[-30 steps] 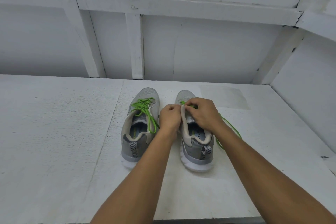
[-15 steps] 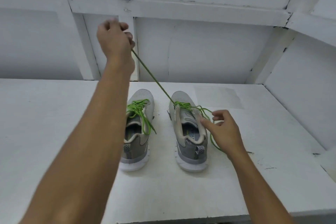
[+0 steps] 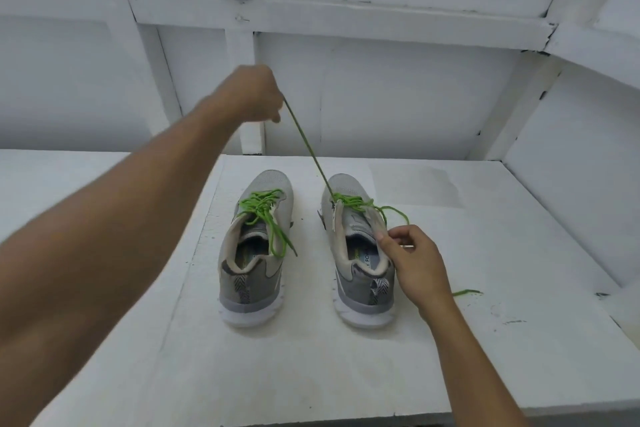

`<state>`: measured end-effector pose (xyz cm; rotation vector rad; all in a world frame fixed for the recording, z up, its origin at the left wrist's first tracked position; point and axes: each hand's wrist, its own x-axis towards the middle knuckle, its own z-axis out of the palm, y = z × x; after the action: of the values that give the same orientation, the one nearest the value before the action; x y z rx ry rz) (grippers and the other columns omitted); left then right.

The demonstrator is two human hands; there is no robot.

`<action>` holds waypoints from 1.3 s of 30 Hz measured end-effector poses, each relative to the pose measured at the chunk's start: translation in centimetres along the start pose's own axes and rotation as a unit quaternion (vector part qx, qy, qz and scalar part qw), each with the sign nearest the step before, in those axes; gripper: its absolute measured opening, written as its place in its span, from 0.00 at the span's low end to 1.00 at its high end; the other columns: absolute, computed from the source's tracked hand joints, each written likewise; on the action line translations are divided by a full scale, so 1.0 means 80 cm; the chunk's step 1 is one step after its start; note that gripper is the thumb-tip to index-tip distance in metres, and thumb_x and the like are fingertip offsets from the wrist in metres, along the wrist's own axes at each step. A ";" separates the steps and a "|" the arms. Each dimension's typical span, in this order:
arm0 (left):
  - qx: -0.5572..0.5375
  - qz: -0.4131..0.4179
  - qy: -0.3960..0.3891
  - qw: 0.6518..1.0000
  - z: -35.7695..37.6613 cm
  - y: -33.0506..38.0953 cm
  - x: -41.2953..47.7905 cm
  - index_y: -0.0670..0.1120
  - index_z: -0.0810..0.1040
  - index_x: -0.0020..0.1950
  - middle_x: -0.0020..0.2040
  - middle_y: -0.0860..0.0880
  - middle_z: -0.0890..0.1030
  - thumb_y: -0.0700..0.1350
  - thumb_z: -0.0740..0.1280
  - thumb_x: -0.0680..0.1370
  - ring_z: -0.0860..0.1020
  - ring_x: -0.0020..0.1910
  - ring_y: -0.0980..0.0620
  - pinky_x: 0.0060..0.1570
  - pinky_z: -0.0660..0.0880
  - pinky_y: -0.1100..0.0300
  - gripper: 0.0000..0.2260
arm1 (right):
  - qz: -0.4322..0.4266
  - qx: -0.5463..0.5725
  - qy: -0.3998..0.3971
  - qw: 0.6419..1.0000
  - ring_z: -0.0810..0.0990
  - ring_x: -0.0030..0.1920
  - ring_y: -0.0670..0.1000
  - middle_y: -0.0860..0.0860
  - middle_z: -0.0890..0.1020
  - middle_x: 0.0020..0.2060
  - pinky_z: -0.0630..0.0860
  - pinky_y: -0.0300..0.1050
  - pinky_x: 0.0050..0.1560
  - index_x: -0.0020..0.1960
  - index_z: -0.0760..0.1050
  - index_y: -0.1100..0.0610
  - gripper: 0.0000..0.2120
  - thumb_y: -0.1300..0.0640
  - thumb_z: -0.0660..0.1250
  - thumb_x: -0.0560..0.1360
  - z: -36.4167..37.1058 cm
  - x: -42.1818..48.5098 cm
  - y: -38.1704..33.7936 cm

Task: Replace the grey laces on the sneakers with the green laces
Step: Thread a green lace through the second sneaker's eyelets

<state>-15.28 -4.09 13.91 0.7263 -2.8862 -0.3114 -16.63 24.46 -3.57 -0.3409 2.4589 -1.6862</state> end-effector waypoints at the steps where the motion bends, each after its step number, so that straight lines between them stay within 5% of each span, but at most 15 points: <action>1: 0.013 0.018 0.015 1.000 -0.004 0.004 0.000 0.39 0.80 0.62 0.57 0.41 0.82 0.40 0.66 0.77 0.77 0.61 0.41 0.59 0.74 0.50 0.14 | -0.001 0.001 0.001 1.000 0.78 0.43 0.44 0.46 0.80 0.42 0.71 0.38 0.42 0.47 0.77 0.53 0.09 0.49 0.72 0.74 0.001 0.000 0.000; 5: 0.007 0.102 -0.139 0.985 0.070 0.048 -0.033 0.45 0.59 0.77 0.60 0.43 0.81 0.43 0.69 0.77 0.73 0.67 0.43 0.64 0.70 0.51 0.31 | -0.001 -0.008 -0.004 1.000 0.78 0.45 0.44 0.45 0.80 0.42 0.72 0.39 0.43 0.47 0.77 0.53 0.08 0.49 0.71 0.75 0.001 0.002 -0.001; 8: 0.119 0.146 -0.228 0.955 0.137 0.063 -0.055 0.43 0.75 0.67 0.56 0.45 0.82 0.40 0.69 0.76 0.77 0.59 0.44 0.54 0.75 0.52 0.18 | -0.003 -0.013 -0.009 1.000 0.78 0.45 0.45 0.46 0.80 0.43 0.72 0.39 0.42 0.47 0.77 0.54 0.10 0.48 0.71 0.74 -0.002 0.004 0.000; 11: 0.127 0.152 -0.210 0.957 0.139 0.057 -0.055 0.40 0.81 0.51 0.50 0.43 0.83 0.38 0.68 0.75 0.80 0.50 0.44 0.49 0.78 0.52 0.06 | -0.002 -0.011 -0.007 1.000 0.78 0.45 0.45 0.46 0.80 0.43 0.72 0.38 0.42 0.48 0.78 0.54 0.10 0.48 0.71 0.74 -0.001 0.003 0.001; 19: 0.133 0.131 -0.127 0.974 0.064 0.031 -0.022 0.44 0.82 0.54 0.47 0.48 0.83 0.43 0.64 0.79 0.79 0.46 0.48 0.42 0.76 0.55 0.08 | 0.000 -0.006 -0.004 1.000 0.78 0.44 0.45 0.46 0.81 0.43 0.72 0.40 0.43 0.48 0.78 0.53 0.09 0.49 0.71 0.75 0.000 0.001 0.001; 25: 0.060 0.156 -0.178 0.970 0.053 0.055 -0.027 0.37 0.74 0.65 0.58 0.47 0.82 0.37 0.59 0.81 0.77 0.58 0.47 0.59 0.73 0.53 0.14 | -0.018 -0.057 -0.013 0.998 0.78 0.45 0.42 0.44 0.80 0.43 0.71 0.37 0.40 0.46 0.79 0.51 0.10 0.45 0.70 0.74 -0.003 0.020 -0.023; 30: -0.090 0.177 -0.182 0.963 0.063 0.086 -0.048 0.43 0.74 0.57 0.50 0.51 0.85 0.35 0.58 0.80 0.81 0.39 0.56 0.39 0.74 0.60 0.09 | -0.022 -0.141 -0.057 0.988 0.78 0.42 0.43 0.43 0.82 0.40 0.71 0.39 0.38 0.44 0.80 0.50 0.14 0.40 0.68 0.74 -0.002 0.048 -0.045; 34: -0.118 0.194 -0.161 0.960 0.108 0.095 -0.059 0.49 0.80 0.49 0.45 0.52 0.82 0.38 0.63 0.78 0.78 0.41 0.56 0.37 0.71 0.65 0.08 | -0.015 -0.143 -0.056 0.988 0.70 0.33 0.50 0.50 0.76 0.31 0.66 0.44 0.36 0.38 0.77 0.62 0.21 0.45 0.64 0.77 -0.003 0.051 -0.038; 39: -0.139 0.174 -0.119 0.968 0.153 0.101 -0.060 0.47 0.84 0.51 0.49 0.50 0.82 0.41 0.66 0.76 0.76 0.47 0.54 0.46 0.72 0.64 0.08 | 0.052 -0.060 -0.048 0.996 0.70 0.39 0.53 0.62 0.74 0.37 0.66 0.47 0.40 0.43 0.74 0.68 0.18 0.53 0.59 0.80 -0.004 0.049 -0.030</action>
<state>-17.07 7.19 3.54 0.1385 -3.0210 -0.7811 -20.23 22.90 -1.12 -0.2936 2.4677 -1.4504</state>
